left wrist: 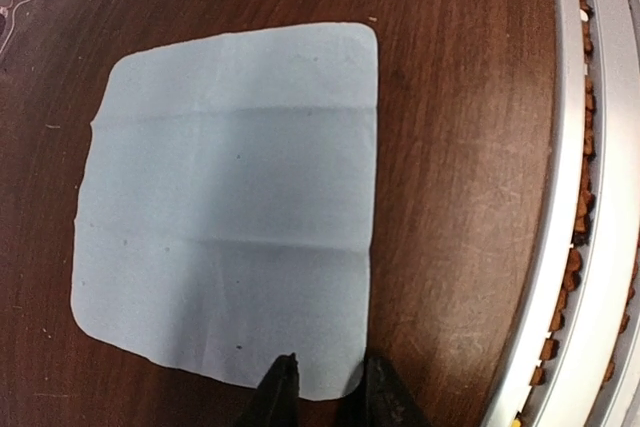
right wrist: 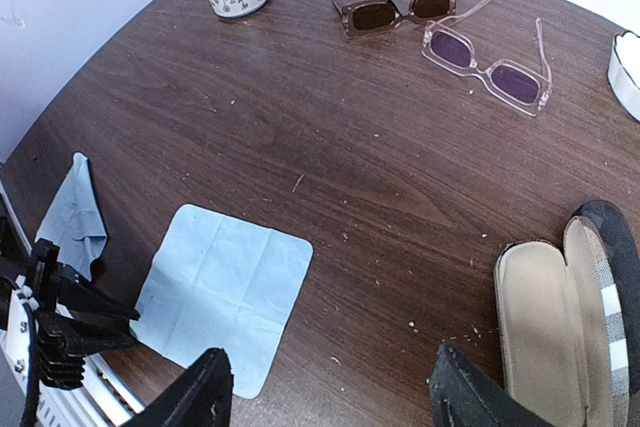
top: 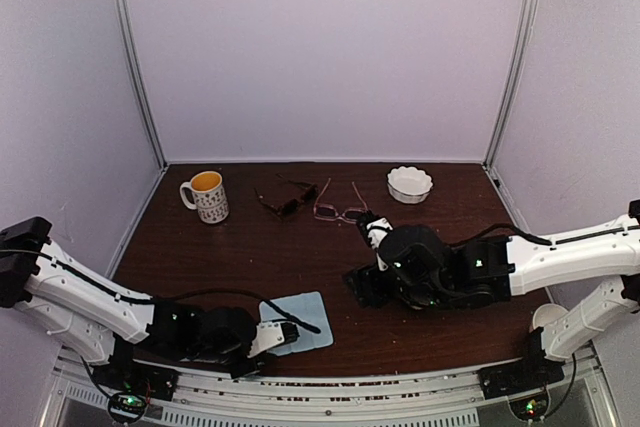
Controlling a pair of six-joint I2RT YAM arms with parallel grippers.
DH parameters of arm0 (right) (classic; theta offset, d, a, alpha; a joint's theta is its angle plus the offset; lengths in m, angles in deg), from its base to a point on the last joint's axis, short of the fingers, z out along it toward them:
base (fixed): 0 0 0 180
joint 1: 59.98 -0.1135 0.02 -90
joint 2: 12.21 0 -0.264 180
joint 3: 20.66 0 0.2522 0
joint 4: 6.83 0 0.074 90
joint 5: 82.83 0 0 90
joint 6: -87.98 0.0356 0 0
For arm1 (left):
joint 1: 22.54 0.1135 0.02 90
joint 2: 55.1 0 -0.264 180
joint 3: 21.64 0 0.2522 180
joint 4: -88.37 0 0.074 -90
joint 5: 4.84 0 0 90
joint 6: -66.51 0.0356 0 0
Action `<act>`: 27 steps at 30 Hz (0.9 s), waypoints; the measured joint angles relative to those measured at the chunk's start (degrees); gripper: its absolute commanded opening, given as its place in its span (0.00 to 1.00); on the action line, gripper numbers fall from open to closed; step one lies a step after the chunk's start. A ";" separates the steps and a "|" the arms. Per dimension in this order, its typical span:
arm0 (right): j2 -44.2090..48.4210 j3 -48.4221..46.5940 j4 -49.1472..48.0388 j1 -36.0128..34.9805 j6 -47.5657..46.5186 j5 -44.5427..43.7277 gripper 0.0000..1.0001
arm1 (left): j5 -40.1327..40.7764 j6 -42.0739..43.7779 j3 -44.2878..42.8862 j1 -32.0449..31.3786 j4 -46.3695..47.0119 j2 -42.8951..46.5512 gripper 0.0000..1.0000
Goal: Organize the sunglasses
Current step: Pick up the corner of the glasses cleaning cloth from the corner of the board.
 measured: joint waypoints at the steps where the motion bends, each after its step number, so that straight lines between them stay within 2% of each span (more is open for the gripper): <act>1: -0.04 0.00 0.24 0.00 -0.02 -0.04 0.69 | 0.26 0.00 -0.04 0.00 0.00 -0.31 0.23; 11: 0.22 0.02 3.65 0.00 -0.48 -1.31 0.70 | 2.58 0.04 -1.73 -0.11 1.36 -3.17 0.19; 19: 1.75 1.20 5.46 0.02 -2.23 -1.29 0.71 | 3.63 0.20 -2.03 -0.11 1.27 -3.85 0.00; 27: 3.52 2.73 6.51 0.02 -10.10 1.92 0.72 | 2.64 -0.17 -3.98 -0.11 1.25 -5.99 0.00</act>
